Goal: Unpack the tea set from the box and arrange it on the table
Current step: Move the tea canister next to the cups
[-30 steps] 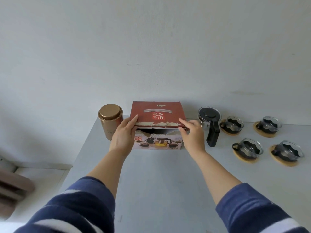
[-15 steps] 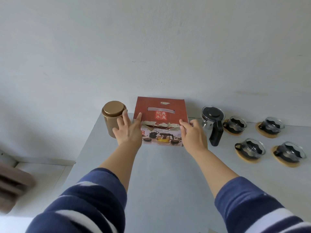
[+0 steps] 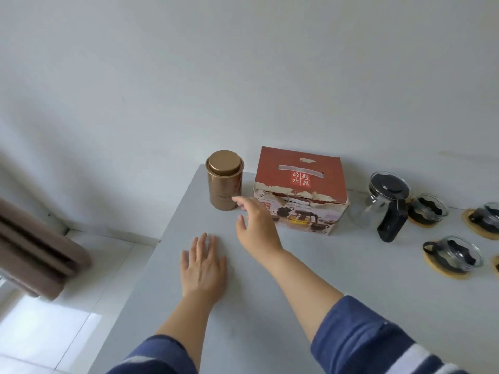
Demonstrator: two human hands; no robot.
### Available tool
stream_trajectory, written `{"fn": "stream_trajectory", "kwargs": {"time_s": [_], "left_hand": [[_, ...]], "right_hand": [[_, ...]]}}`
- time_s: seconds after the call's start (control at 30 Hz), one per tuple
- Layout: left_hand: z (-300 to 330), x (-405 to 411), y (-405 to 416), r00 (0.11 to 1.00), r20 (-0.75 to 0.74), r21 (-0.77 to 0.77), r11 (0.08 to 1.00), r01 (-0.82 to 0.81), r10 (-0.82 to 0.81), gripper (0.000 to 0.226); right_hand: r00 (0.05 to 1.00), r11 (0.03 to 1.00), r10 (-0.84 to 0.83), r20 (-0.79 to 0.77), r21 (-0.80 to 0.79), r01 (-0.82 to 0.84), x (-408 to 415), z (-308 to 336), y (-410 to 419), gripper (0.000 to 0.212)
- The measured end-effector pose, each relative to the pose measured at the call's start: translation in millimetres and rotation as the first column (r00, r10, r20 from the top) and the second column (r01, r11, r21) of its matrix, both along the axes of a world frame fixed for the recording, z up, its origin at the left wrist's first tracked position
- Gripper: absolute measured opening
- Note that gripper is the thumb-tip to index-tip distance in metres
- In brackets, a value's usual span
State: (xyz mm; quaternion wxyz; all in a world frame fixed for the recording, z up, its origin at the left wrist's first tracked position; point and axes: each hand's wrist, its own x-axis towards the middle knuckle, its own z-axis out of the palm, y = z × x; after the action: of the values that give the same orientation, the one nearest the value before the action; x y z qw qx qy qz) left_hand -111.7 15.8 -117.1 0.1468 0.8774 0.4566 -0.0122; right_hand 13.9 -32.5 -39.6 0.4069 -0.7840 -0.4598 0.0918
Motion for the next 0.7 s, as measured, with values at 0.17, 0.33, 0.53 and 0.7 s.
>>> {"fn": "stream_trajectory", "kwargs": {"time_s": [0.17, 0.33, 0.53, 0.7], "left_hand": [[-15.1, -15.7, -2.7, 0.992, 0.111, 0.098, 0.994, 0.042, -0.053, 0.076], [-13.4, -12.3, -0.2, 0.988, 0.157, 0.085, 0.996, -0.012, -0.002, 0.067], [-6.3, -10.2, -5.5, 0.987, 0.161, 0.064, 0.998, -0.023, 0.013, 0.064], [-3.0, -10.5, -8.2, 0.988, 0.156, 0.069, 0.997, -0.017, 0.006, 0.061]], "right_hand": [[0.861, 0.987, -0.153, -0.485, -0.118, 0.109, 0.5, -13.2, 56.2, 0.085], [0.771, 0.959, -0.261, -0.581, -0.062, 0.278, 23.3, -27.4, 100.2, 0.118], [0.816, 0.946, -0.279, -0.506, 0.004, 0.326, 33.1, -30.8, 113.8, 0.106], [0.791, 0.943, -0.253, -0.556, 0.040, 0.330, 14.4, -11.2, 100.1, 0.095]]}}
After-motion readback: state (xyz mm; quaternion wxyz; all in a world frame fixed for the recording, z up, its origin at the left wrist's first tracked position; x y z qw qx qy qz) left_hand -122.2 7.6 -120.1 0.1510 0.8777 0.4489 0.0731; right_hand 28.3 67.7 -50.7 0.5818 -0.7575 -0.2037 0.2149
